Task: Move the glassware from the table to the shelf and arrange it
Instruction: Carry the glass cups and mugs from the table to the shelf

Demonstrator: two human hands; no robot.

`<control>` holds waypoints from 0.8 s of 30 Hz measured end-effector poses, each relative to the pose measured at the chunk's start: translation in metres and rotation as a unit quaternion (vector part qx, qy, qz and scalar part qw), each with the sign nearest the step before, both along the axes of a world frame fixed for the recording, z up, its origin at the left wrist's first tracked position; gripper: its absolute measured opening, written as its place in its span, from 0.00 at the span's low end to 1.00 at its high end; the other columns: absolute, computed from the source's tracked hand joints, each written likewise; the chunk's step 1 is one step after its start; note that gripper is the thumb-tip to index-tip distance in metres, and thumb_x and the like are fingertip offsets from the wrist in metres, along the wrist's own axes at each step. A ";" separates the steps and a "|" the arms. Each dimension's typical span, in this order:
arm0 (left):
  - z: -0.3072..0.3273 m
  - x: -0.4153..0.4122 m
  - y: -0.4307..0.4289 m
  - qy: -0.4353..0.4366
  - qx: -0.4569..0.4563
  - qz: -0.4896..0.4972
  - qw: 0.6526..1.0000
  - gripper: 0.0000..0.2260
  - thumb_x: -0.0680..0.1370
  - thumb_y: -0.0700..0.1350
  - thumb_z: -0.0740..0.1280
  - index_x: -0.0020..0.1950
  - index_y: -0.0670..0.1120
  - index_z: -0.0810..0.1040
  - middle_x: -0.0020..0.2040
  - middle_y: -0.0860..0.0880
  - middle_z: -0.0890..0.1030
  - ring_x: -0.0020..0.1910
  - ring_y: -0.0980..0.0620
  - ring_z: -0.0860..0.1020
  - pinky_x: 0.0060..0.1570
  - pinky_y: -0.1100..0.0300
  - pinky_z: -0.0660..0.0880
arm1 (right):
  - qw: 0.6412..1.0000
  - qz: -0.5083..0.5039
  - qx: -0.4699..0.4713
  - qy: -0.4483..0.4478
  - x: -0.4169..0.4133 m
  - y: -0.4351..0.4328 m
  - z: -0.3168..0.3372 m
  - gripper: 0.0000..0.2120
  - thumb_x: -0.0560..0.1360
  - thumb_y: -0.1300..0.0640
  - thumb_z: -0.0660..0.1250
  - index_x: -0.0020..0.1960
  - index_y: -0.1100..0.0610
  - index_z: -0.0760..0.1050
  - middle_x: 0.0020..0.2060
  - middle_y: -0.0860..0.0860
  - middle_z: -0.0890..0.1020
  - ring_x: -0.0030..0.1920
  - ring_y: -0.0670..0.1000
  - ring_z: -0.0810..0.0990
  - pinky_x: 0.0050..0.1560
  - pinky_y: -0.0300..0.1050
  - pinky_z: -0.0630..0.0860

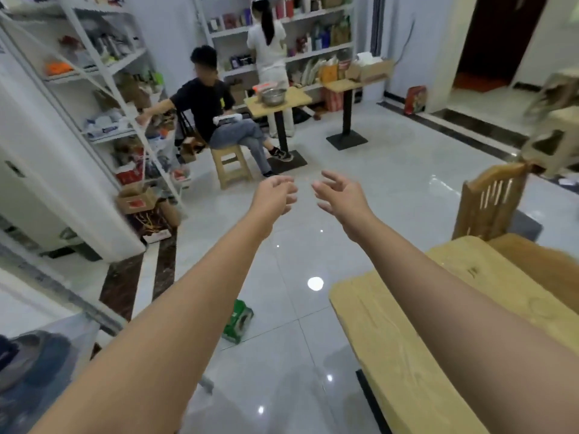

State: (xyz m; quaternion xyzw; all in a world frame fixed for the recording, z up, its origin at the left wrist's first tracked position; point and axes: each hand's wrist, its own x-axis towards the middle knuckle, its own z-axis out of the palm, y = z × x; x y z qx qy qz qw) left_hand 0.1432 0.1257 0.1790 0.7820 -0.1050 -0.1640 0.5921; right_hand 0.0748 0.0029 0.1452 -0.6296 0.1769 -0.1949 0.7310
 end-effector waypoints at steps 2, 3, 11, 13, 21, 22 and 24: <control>-0.012 -0.012 -0.039 0.011 0.001 -0.045 0.999 0.09 0.81 0.42 0.60 0.59 0.47 0.76 0.50 0.48 0.80 0.46 0.52 0.79 0.52 0.57 0.77 | 0.999 -0.029 -0.006 0.013 -0.021 -0.036 -0.010 0.24 0.77 0.56 0.70 0.72 0.56 0.69 0.60 0.54 0.77 0.61 0.54 0.78 0.64 0.52 0.76; -0.018 -0.017 -0.058 0.016 0.005 -0.069 0.997 0.09 0.80 0.42 0.61 0.58 0.47 0.76 0.52 0.47 0.80 0.47 0.51 0.79 0.55 0.55 0.77 | 0.999 -0.045 -0.008 0.017 -0.031 -0.055 -0.015 0.24 0.77 0.56 0.70 0.71 0.56 0.69 0.61 0.55 0.77 0.61 0.54 0.78 0.64 0.52 0.76; -0.069 -0.062 -0.168 0.060 0.020 -0.214 0.975 0.08 0.78 0.39 0.63 0.56 0.45 0.76 0.50 0.45 0.79 0.41 0.51 0.78 0.48 0.58 0.75 | 0.976 -0.204 -0.008 0.080 -0.127 -0.163 -0.052 0.24 0.77 0.56 0.70 0.71 0.56 0.69 0.57 0.52 0.77 0.60 0.53 0.79 0.61 0.51 0.78; -0.089 -0.074 -0.188 0.073 0.030 -0.252 0.964 0.08 0.78 0.39 0.64 0.56 0.45 0.76 0.50 0.45 0.79 0.43 0.49 0.79 0.47 0.59 0.75 | 0.966 -0.241 -0.005 0.098 -0.150 -0.168 -0.066 0.24 0.77 0.55 0.70 0.71 0.56 0.69 0.54 0.50 0.77 0.59 0.52 0.79 0.60 0.50 0.78; -0.196 -0.117 -0.217 0.056 0.137 -0.373 0.916 0.08 0.77 0.43 0.64 0.56 0.49 0.77 0.50 0.48 0.80 0.45 0.49 0.80 0.51 0.53 0.76 | 0.919 -0.330 0.068 0.204 -0.207 -0.132 -0.160 0.25 0.77 0.53 0.70 0.72 0.56 0.69 0.59 0.55 0.78 0.58 0.52 0.79 0.61 0.53 0.78; -0.213 -0.121 -0.214 0.065 0.157 -0.377 0.911 0.08 0.77 0.43 0.64 0.56 0.49 0.76 0.50 0.47 0.79 0.45 0.49 0.79 0.51 0.53 0.76 | 0.913 -0.334 0.087 0.219 -0.209 -0.124 -0.178 0.26 0.77 0.53 0.70 0.72 0.56 0.69 0.60 0.56 0.78 0.58 0.53 0.79 0.62 0.54 0.77; -0.246 -0.127 -0.208 0.088 0.192 -0.381 0.900 0.09 0.77 0.41 0.64 0.57 0.47 0.76 0.51 0.47 0.78 0.42 0.50 0.79 0.45 0.56 0.75 | 0.895 -0.350 0.122 0.247 -0.208 -0.112 -0.212 0.26 0.76 0.52 0.70 0.71 0.55 0.68 0.61 0.57 0.77 0.59 0.54 0.78 0.63 0.57 0.76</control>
